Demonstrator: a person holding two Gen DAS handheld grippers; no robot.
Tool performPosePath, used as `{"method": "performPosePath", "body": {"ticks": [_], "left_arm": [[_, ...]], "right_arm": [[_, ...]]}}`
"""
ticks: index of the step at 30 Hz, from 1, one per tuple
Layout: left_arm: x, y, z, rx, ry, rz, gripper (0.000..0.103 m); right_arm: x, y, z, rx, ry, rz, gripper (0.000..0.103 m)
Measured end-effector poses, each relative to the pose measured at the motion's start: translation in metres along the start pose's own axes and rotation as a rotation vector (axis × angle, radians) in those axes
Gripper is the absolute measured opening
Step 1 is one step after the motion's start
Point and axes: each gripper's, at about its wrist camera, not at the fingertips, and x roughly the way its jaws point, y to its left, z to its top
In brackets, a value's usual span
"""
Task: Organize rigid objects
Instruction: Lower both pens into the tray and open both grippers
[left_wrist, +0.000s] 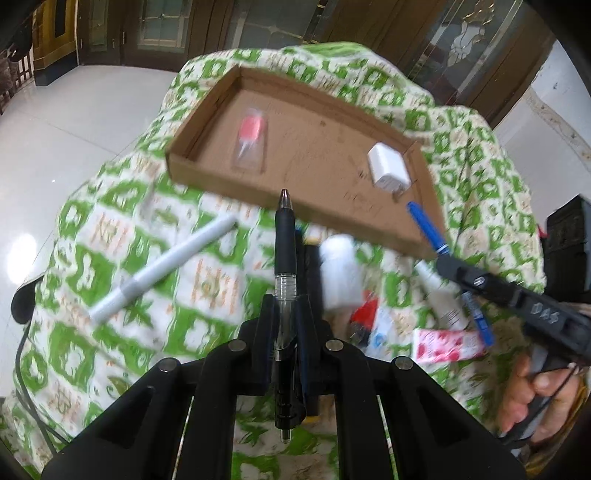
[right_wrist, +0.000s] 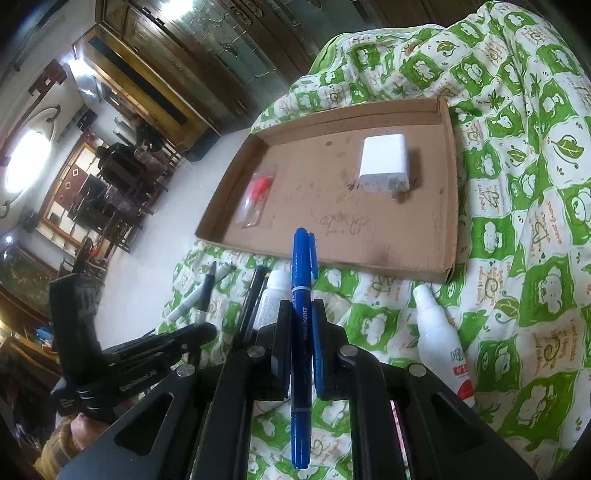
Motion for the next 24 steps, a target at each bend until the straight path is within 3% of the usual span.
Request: {"method": "performPosePath", "body": {"ticks": [7,16,24], "left_arm": [[0.007,-0.017,0.046,-0.001,-0.027,-0.056,0.008],[0.054,-0.025,0.092,0.044,0.016,0.018,0.008],[0.084,-0.021,0.114,0.047,0.046,0.055,0.008]], "right_arm": [[0.009,-0.005,0.026,0.009,-0.021,-0.012,0.009],[0.043,-0.014,0.066,0.047,-0.009,-0.019,0.009],[0.069,-0.021,0.084,0.039,0.018,-0.048,0.009]]}}
